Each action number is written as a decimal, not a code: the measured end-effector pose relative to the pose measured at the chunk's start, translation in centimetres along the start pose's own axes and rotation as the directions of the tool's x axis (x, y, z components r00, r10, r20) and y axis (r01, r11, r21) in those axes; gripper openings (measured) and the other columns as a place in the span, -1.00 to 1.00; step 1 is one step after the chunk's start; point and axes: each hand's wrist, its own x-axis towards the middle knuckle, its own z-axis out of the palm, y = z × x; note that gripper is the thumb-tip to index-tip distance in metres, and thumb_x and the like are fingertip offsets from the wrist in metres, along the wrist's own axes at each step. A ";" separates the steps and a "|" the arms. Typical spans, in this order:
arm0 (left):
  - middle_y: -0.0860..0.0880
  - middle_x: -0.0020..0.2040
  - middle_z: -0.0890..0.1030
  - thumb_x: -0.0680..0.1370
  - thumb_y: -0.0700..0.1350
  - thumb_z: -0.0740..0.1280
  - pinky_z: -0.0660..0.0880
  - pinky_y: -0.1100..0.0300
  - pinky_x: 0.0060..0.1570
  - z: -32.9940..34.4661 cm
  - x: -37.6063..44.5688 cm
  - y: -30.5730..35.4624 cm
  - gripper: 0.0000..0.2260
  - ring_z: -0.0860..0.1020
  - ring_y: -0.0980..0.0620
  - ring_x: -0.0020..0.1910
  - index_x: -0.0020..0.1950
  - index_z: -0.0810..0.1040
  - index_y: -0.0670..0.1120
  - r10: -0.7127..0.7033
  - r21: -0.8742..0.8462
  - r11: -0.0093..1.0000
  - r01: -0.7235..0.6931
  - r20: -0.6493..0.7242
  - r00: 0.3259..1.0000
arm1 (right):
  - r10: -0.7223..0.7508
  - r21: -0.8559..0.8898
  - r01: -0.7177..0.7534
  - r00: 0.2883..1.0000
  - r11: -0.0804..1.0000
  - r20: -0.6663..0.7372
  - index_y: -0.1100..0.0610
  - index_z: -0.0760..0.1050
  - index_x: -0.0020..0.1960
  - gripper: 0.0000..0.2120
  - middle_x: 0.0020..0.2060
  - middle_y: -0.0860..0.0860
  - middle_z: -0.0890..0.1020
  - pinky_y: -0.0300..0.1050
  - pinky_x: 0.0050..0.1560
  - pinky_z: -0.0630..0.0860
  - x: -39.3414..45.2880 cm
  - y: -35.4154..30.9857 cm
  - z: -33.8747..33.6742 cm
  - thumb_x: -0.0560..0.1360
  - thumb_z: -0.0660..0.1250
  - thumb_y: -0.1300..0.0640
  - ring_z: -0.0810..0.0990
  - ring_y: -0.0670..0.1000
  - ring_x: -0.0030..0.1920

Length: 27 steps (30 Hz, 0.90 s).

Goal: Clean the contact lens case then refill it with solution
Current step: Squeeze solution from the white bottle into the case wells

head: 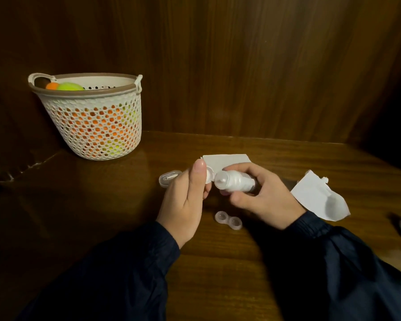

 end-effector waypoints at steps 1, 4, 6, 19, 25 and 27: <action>0.16 -0.32 0.53 0.71 0.27 0.03 0.46 0.30 -0.23 0.0 0.2 0.1 -0.57 0.51 0.21 -0.29 -0.21 0.50 0.13 0.008 0.004 1.000 -0.008 0.017 1.000 | 0.061 0.095 -0.060 0.998 0.994 -0.007 -0.03 0.61 0.26 -0.44 0.07 0.08 0.74 -0.12 -0.17 0.66 0.2 0.0 -0.1 0.34 0.58 -0.24 0.71 0.17 -0.02; 0.22 -0.28 0.52 0.70 0.29 -0.02 0.43 0.27 -0.27 0.1 1.0 0.6 -0.54 0.51 0.19 -0.28 -0.05 0.52 0.04 0.106 0.170 0.977 -0.129 0.141 0.984 | 0.289 0.521 -0.259 0.957 0.813 0.026 0.06 0.58 0.32 -0.28 -0.12 0.24 0.68 -0.17 -0.32 0.56 0.8 0.0 -0.2 0.43 0.41 -0.47 0.53 0.10 -0.27; 0.19 -0.17 0.55 0.71 0.28 -0.01 0.54 0.05 -0.16 0.3 1.7 0.9 -0.57 0.56 0.13 -0.16 0.00 0.52 0.07 0.113 0.245 0.954 -0.174 0.242 0.964 | 0.391 0.731 -0.314 0.918 0.606 0.070 0.14 0.60 0.28 -0.32 -0.25 0.16 0.63 -0.14 -0.34 0.60 1.2 0.2 -0.4 0.47 0.37 -0.41 0.44 0.02 -0.39; 0.24 0.07 0.62 0.72 0.09 0.21 0.54 0.25 0.00 0.1 2.8 -1.2 -0.81 0.61 0.18 0.08 0.13 0.61 0.13 0.089 0.270 0.941 -0.206 0.390 0.917 | 0.441 0.986 -0.159 0.882 -0.046 0.163 0.12 0.62 -0.10 -0.79 -0.29 -0.06 0.58 -0.16 -0.36 0.56 4.2 1.3 -0.3 0.56 0.45 -0.02 0.54 -0.05 -0.38; 0.35 0.10 0.61 0.70 0.10 0.26 0.47 0.44 0.00 -0.2 2.4 -1.8 -0.84 0.59 0.22 0.08 0.15 0.64 0.16 0.034 0.254 0.954 -0.158 0.432 0.901 | 0.426 0.984 -0.165 0.896 0.060 0.125 0.15 0.59 -0.23 -0.70 -0.36 -0.05 0.54 -0.20 -0.46 0.52 4.3 2.1 0.0 0.56 0.38 -0.03 0.50 -0.07 -0.45; 0.34 0.06 0.60 0.69 0.11 0.26 0.46 0.44 -0.05 -0.4 2.3 -1.8 -0.83 0.58 0.21 0.04 0.14 0.64 0.16 0.023 0.270 0.950 -0.159 0.446 0.895 | 0.408 0.982 -0.163 0.906 0.100 0.109 0.14 0.56 -0.25 -0.69 -0.38 -0.05 0.52 -0.20 -0.46 0.51 4.1 2.3 0.3 0.56 0.36 -0.04 0.49 -0.07 -0.47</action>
